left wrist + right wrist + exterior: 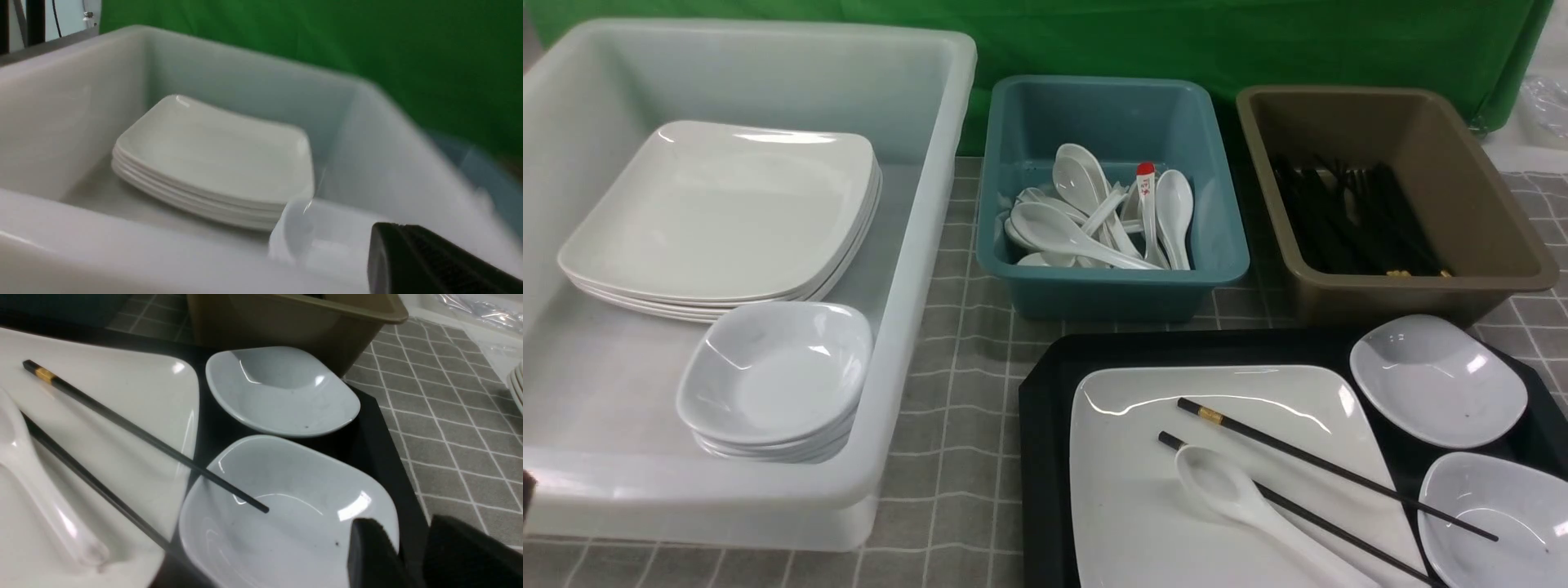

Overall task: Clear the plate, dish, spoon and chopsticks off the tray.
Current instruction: Use the right arm to grab a pair of chopsticks from the plate

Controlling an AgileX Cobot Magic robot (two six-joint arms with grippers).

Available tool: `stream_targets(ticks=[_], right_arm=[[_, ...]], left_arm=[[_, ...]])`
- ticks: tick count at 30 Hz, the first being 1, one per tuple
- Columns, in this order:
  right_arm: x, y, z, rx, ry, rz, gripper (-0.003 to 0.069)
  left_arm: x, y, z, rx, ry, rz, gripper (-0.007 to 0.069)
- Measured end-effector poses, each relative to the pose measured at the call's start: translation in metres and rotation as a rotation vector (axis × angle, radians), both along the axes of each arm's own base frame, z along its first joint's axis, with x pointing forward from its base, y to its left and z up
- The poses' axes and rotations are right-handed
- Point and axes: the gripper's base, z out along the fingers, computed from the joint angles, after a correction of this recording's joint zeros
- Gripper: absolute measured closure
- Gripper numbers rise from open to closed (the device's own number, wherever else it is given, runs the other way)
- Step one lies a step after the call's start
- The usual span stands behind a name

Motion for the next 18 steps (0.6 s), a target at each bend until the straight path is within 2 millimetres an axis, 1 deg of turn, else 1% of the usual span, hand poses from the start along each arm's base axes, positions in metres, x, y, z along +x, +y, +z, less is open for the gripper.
stream_targets(ticks=[1,6,8,9,10,11,14,16,18], right_arm=[[0.0,0.0,0.0,0.0,0.0,0.0,0.0419],[0.0,0.0,0.0,0.001,0.0,0.0,0.0419],[0.0,0.0,0.0,0.001,0.0,0.0,0.0419],[0.0,0.0,0.0,0.001,0.0,0.0,0.0419],[0.0,0.0,0.0,0.001,0.0,0.0,0.0419],[0.0,0.0,0.0,0.001,0.0,0.0,0.0419],[0.0,0.0,0.0,0.001,-0.003,0.0,0.0419],[0.0,0.0,0.001,-0.003,-0.008,-0.001,0.0419],[0.001,0.0,0.003,-0.009,-0.029,-0.002,0.0419]], left_arm=[[0.0,0.003,0.005,-0.07,-0.052,0.023,0.0604],[-0.005,0.014,0.021,-0.234,-0.25,0.113,0.0604],[-0.006,0.016,0.024,-0.285,-0.295,0.125,0.0604],[-0.008,0.018,0.027,-0.349,-0.345,0.13,0.0604],[-0.008,0.019,0.028,-0.358,-0.351,0.131,0.0604],[-0.011,0.02,0.032,-0.399,-0.412,0.126,0.0604],[-0.014,0.02,0.039,-0.385,-0.494,0.113,0.0604],[-0.019,0.016,0.048,-0.285,-0.588,0.084,0.0604],[-0.021,0.011,0.06,-0.215,-0.613,0.054,0.0604]])
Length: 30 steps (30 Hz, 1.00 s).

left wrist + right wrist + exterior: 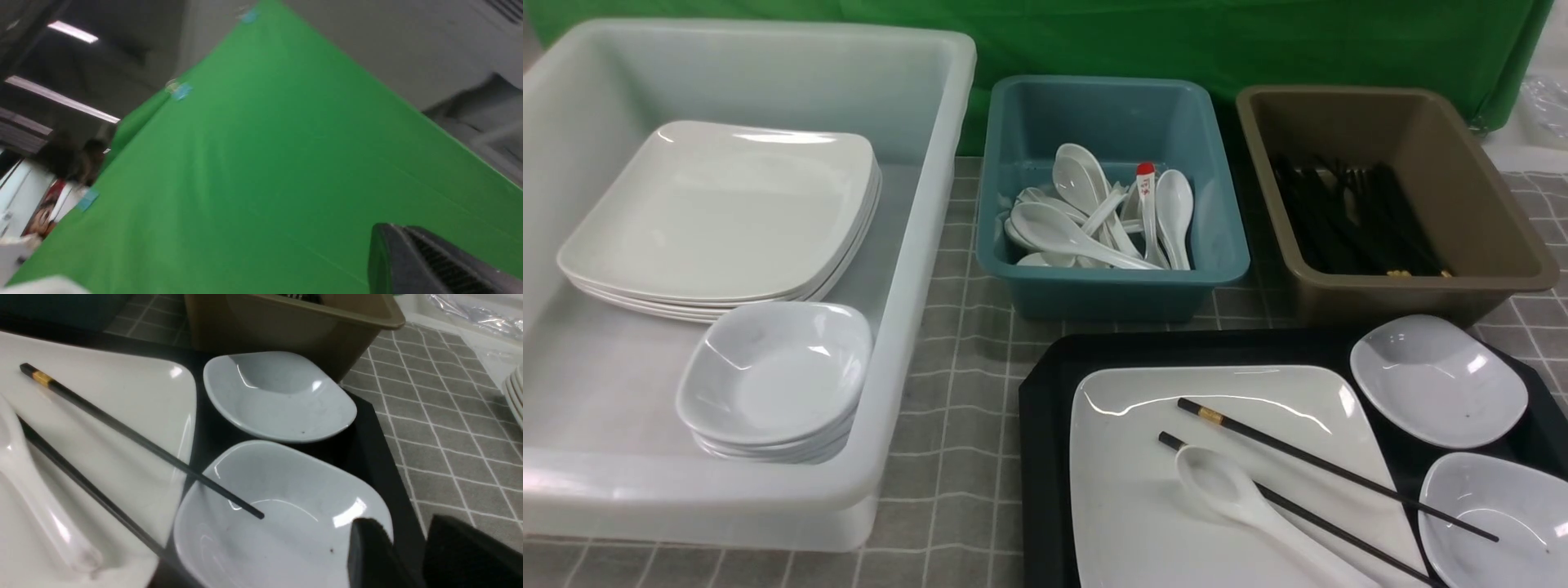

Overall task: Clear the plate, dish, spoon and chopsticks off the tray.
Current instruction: Use the right arm to grab a pair of chopsticks from the plate

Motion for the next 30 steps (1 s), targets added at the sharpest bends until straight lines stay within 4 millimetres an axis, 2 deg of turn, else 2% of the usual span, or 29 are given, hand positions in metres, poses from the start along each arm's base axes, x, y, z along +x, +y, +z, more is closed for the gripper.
stream_targets(ticks=[3,5,6,7,9,10,11,13,14,15,17,19,20,21,22,23,25,28,30], right_arm=[[0.002,0.001,0.008,0.11,-0.1,-0.014,0.0419],[0.004,0.002,0.017,0.281,-0.203,-0.037,0.0419],[0.004,0.001,0.025,0.423,-0.296,-0.056,0.0419],[0.004,0.001,0.026,0.472,-0.31,-0.062,0.0419],[0.003,-0.002,0.038,0.721,-0.448,-0.084,0.0419],[0.003,-0.003,0.042,0.777,-0.498,-0.084,0.0419],[0.002,-0.003,0.043,0.781,-0.505,-0.083,0.0419],[0.002,-0.004,0.046,0.75,-0.538,-0.08,0.042],[0.002,-0.004,0.046,0.742,-0.538,-0.08,0.042],[0.002,-0.004,0.046,0.741,-0.538,-0.08,0.042],[0.002,-0.004,0.047,0.846,-0.551,-0.081,0.042],[0.001,-0.002,0.052,0.878,-0.526,-0.063,0.0433],[0.001,0.0,0.061,0.85,-0.498,-0.044,0.0456],[-0.001,0.002,0.076,0.816,-0.475,-0.017,0.0484],[0.001,0.002,0.074,0.804,-0.454,-0.024,0.0493],[0.002,0.005,0.1,0.734,-0.351,0.002,0.0568],[0.008,0.009,0.13,0.63,-0.212,0.05,0.0612],[0.039,0.029,0.16,0.378,0.202,0.166,0.0639],[0.05,0.038,0.162,0.327,0.308,0.19,0.064]], left_arm=[[-0.002,-0.005,0.03,0.056,0.009,-0.024,0.0604],[0.001,-0.008,0.05,0.088,0.073,-0.039,0.0604],[0.004,-0.009,0.067,0.096,0.149,-0.055,0.0604],[0.006,-0.009,0.07,0.102,0.17,-0.056,0.0604],[0.017,-0.011,0.095,0.115,0.353,-0.072,0.0604],[0.03,-0.011,0.103,0.13,0.479,-0.078,0.0604],[0.03,-0.011,0.106,0.133,0.508,-0.082,0.0604],[0.055,-0.014,0.112,0.197,0.764,-0.104,0.0604],[0.065,-0.015,0.11,0.23,0.877,-0.126,0.0604],[0.069,-0.016,0.109,0.239,0.92,-0.141,0.0604],[0.094,-0.022,0.096,0.327,1.175,-0.244,0.0604],[0.11,-0.027,0.081,0.395,1.3,-0.321,0.0604],[0.116,-0.029,0.074,0.43,1.346,-0.36,0.0604],[0.121,-0.03,0.07,0.443,1.37,-0.392,0.0604],[0.122,-0.031,0.069,0.453,1.375,-0.399,0.0604],[0.129,-0.034,0.064,0.451,1.392,-0.442,0.0604],[0.139,-0.039,0.06,0.459,1.374,-0.515,0.0604],[0.149,-0.051,0.059,0.46,1.308,-0.651,0.0608],[0.151,-0.055,0.059,0.456,1.292,-0.689,0.0615]])
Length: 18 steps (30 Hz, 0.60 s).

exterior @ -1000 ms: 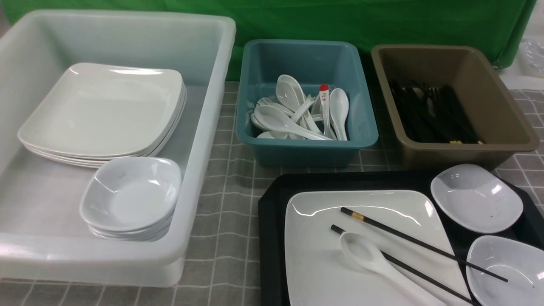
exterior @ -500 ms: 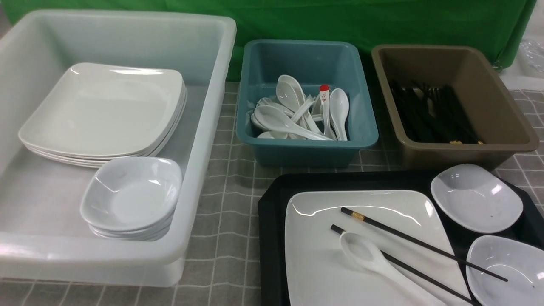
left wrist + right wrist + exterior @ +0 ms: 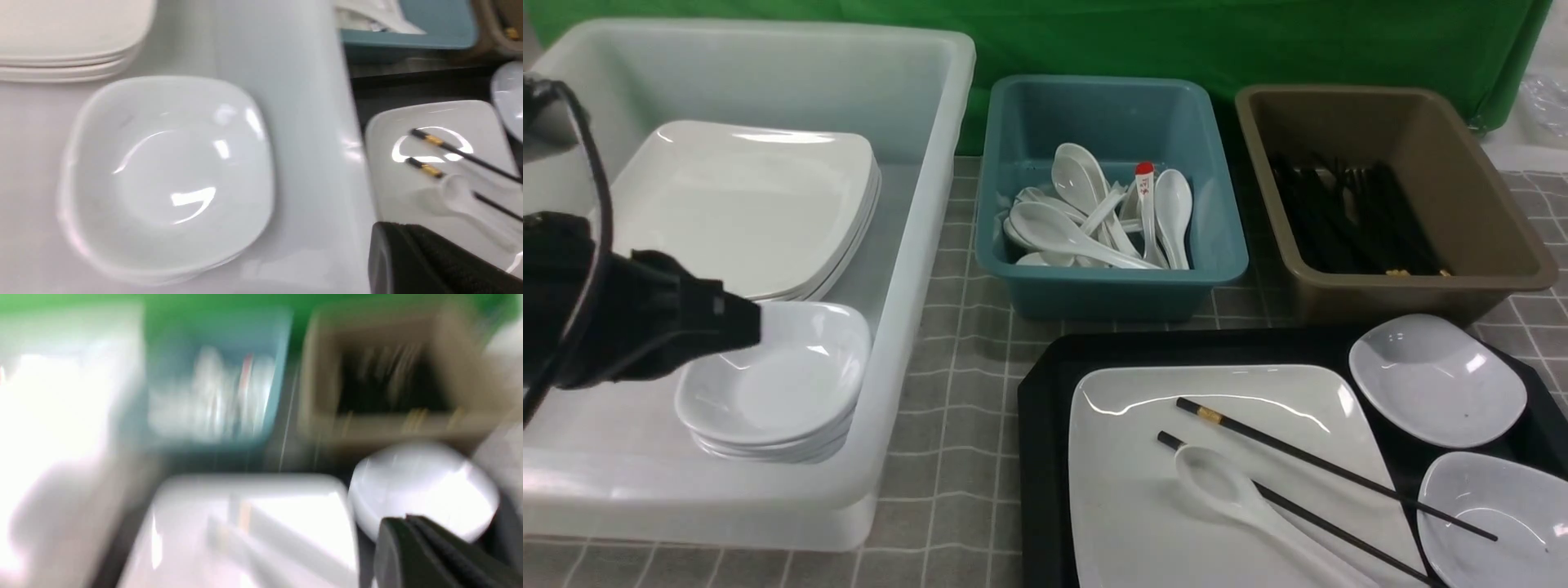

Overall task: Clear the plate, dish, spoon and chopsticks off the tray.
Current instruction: Use the right arm to grab a pair of chopsticks from the plate

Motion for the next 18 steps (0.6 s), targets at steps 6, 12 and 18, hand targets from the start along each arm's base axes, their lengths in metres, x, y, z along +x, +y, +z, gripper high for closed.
stream_targets(ticks=[6,12,18], right_arm=[[0.07,0.069,0.005,-0.366,0.465,0.283,0.064],[0.141,0.082,-0.02,-0.489,0.613,0.392,0.0639],[0.178,0.096,-0.081,-0.521,0.791,0.566,0.0355]], left_arm=[[-0.004,-0.035,-0.013,0.073,0.078,-0.18,0.0624],[-0.022,-0.07,-0.024,0.162,0.16,-0.306,0.0624],[-0.042,-0.097,-0.023,0.163,0.14,-0.437,0.0624]])
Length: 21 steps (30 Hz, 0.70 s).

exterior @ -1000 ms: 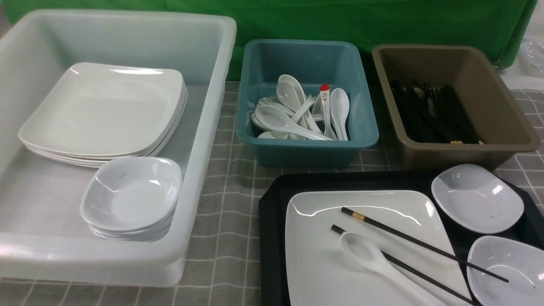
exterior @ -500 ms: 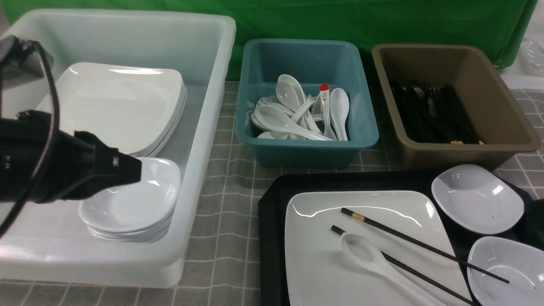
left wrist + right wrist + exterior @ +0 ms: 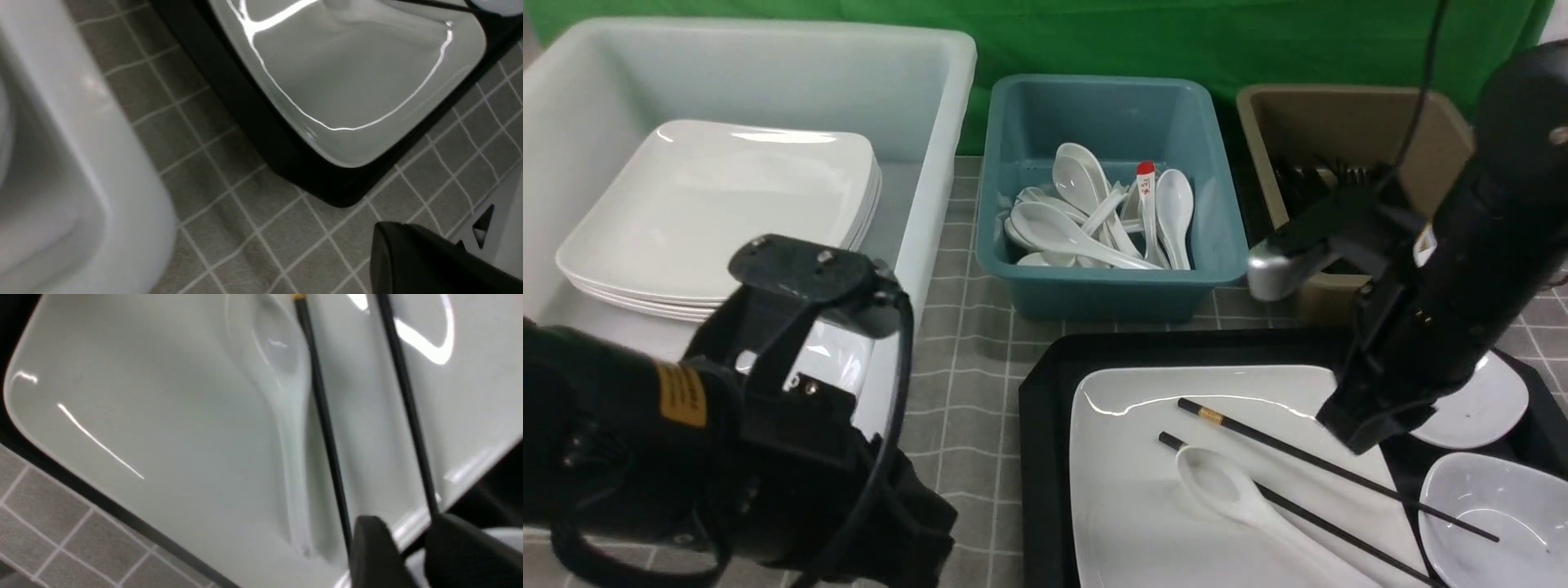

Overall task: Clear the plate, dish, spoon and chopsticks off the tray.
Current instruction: Use the right arm to grab a pair of chopsticks from the plate

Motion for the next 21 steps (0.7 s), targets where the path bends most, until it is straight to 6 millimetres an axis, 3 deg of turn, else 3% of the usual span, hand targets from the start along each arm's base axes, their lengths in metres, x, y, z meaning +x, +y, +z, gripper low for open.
stream_targets(ticks=[3,4,6,13,21], right_arm=[[0.011,0.005,-0.026,-0.029,0.059,0.02,0.0105],[0.011,0.005,-0.028,-0.031,0.063,0.021,0.0092],[0.019,0.006,-0.046,-0.064,0.079,0.046,0.0],[0.032,0.003,-0.071,-0.149,0.065,0.079,-0.0024],[0.033,0.007,-0.079,-0.127,0.088,0.026,-0.0019]], left_arm=[[-0.003,-0.004,0.001,-0.008,0.002,-0.013,0.0624],[-0.003,-0.004,0.001,-0.008,0.003,-0.013,0.0624],[-0.004,-0.004,0.001,-0.009,0.006,-0.011,0.0624],[-0.004,-0.005,0.001,-0.011,0.005,-0.012,0.0624],[-0.004,-0.005,0.001,-0.015,0.015,0.005,0.0624]])
